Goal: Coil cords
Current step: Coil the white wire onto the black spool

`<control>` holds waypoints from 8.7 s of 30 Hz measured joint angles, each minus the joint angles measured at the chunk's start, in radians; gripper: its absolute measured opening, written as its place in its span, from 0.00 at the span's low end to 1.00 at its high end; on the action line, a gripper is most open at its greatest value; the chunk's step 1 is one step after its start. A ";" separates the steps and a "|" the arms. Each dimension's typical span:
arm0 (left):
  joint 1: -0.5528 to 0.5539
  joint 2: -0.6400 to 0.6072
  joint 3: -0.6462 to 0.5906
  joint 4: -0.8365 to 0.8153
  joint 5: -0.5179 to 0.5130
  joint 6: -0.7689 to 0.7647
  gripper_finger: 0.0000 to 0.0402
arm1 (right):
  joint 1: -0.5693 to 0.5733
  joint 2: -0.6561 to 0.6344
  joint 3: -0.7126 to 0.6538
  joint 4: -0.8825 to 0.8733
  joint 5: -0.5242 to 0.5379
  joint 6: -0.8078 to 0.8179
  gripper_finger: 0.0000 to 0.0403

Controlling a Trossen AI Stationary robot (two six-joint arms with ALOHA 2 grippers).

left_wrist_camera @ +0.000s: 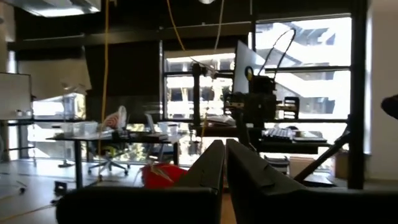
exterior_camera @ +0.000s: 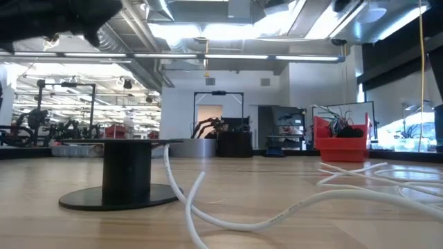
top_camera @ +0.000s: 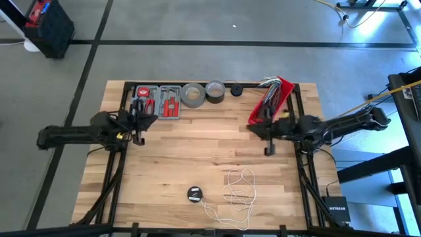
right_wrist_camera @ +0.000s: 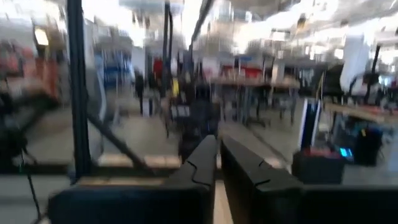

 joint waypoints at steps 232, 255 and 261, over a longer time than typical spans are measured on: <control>-0.196 0.809 0.431 -0.059 -0.250 -0.065 0.00 | 0.127 0.979 0.470 -0.402 0.590 0.275 0.02; -0.183 1.029 0.431 0.213 -0.448 -0.024 0.00 | 0.125 1.099 0.652 -0.212 0.601 0.033 0.01; -0.184 1.038 0.431 0.205 -0.448 0.042 0.00 | 0.125 1.097 0.720 -0.325 0.595 0.027 0.01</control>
